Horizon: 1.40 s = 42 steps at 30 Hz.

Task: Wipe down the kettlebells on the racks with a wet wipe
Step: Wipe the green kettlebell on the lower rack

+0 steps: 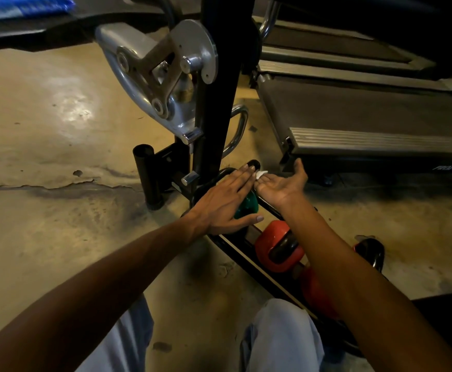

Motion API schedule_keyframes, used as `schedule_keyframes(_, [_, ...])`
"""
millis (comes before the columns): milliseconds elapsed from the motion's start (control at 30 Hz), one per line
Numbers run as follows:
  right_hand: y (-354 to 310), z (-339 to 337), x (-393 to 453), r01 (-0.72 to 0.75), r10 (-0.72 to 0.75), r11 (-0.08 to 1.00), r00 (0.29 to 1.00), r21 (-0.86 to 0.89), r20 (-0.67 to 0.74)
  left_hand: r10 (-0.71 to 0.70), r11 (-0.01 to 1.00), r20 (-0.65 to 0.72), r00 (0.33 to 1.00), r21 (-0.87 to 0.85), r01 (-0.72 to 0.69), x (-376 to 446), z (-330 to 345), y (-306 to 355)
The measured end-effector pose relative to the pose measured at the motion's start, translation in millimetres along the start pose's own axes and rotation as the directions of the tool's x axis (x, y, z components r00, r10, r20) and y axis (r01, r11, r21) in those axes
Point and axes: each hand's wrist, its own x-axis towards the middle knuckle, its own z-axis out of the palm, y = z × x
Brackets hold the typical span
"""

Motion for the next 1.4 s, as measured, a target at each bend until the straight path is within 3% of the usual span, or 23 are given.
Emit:
schedule_keyframes(133, [1, 18, 3, -0.006, 0.003, 0.999, 0.997, -0.032, -0.074, 0.007, 1.000, -0.014, 1.000, -0.011, -0.008, 0, 0, 0])
schedule_keyframes(267, [-1, 31, 0, -0.057, 0.015, 0.947, 0.991, -0.316, -0.136, -0.003, 1.000, -0.003, 1.000, -0.002, 0.003, -1, 0, 1])
schedule_keyframes(400, [2, 38, 4, 0.043, -0.135, 0.822, 0.983, -0.568, -0.122, -0.017, 0.999, 0.003, 1.000, 0.040, 0.017, 0, 2, 3])
schedule_keyframes(533, [17, 35, 7, 0.103, -0.208, 0.489, 0.978, -0.866, -0.001, -0.042, 0.997, 0.005, 0.999, 0.069, 0.042, -5, 5, 6])
schedule_keyframes(633, [-8, 1, 50, 0.145, -0.173, 0.230, 0.979, -0.962, 0.106, -0.054, 0.993, 0.010, 0.999, 0.105, 0.052, -17, 9, 5])
schedule_keyframes(767, [-5, 19, 3, 0.274, -0.131, -0.306, 0.936, -0.912, 0.326, -0.052, 0.993, 0.044, 0.998, 0.113, 0.047, -21, 10, 3])
schedule_keyframes(833, [-1, 21, -6, 0.356, -0.050, -0.433, 0.908, -0.828, 0.416, -0.073, 0.993, 0.041, 0.997, 0.098, 0.069, -21, 11, 5])
schedule_keyframes(1000, [-1, 24, -4, 0.350, -0.084, -0.398, 0.907, -0.848, 0.413, -0.070, 0.992, 0.028, 0.997, 0.109, 0.066, -21, 10, 9])
schedule_keyframes(1100, [1, 27, -5, 0.348, -0.042, -0.475, 0.909, -0.808, 0.415, -0.083, 0.992, 0.026, 0.996, 0.097, 0.080, -21, 9, 9])
schedule_keyframes(1233, [-6, 27, 1, 0.310, -0.057, -0.428, 0.928, -0.849, 0.367, -0.078, 0.991, 0.033, 0.996, 0.114, 0.074, -22, 8, 12])
schedule_keyframes(1333, [-1, 25, 5, 0.258, -0.129, -0.314, 0.942, -0.914, 0.311, -0.087, 0.990, 0.039, 0.995, 0.111, 0.083, -22, 6, 11])
schedule_keyframes(1400, [8, 22, 4, 0.216, -0.167, -0.086, 0.959, -0.972, 0.228, -0.080, 0.991, 0.043, 0.996, 0.115, 0.075, -22, 6, 10])
